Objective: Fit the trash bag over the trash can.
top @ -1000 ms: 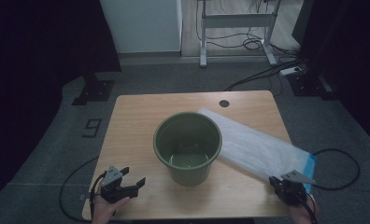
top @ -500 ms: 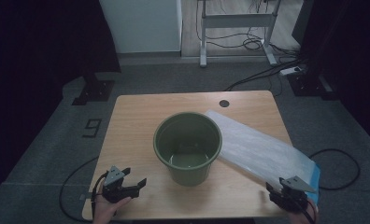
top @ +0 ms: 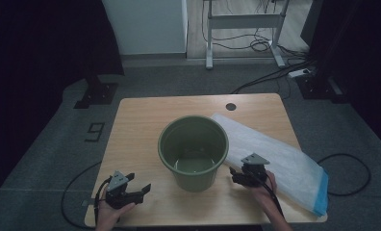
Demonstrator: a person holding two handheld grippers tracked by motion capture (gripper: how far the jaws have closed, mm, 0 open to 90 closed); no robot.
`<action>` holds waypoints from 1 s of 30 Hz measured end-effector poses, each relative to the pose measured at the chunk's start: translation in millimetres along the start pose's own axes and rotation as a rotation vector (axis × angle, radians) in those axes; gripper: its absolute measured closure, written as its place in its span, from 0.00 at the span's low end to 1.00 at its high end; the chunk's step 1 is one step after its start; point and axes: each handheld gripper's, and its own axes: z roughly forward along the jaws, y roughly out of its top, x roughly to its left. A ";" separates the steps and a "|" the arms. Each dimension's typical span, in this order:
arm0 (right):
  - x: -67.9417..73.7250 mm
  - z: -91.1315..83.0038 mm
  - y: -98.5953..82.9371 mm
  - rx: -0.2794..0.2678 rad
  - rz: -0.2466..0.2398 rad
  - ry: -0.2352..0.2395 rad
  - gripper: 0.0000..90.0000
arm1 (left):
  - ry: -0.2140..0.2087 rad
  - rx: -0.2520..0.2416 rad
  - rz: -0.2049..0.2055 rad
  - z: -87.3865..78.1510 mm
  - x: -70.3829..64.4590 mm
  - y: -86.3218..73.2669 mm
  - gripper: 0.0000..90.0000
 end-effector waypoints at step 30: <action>-21.7 12.6 8.3 -0.044 0.133 0.013 0.98 | 0.033 -0.009 -0.022 2.0 4.7 -3.0 0.20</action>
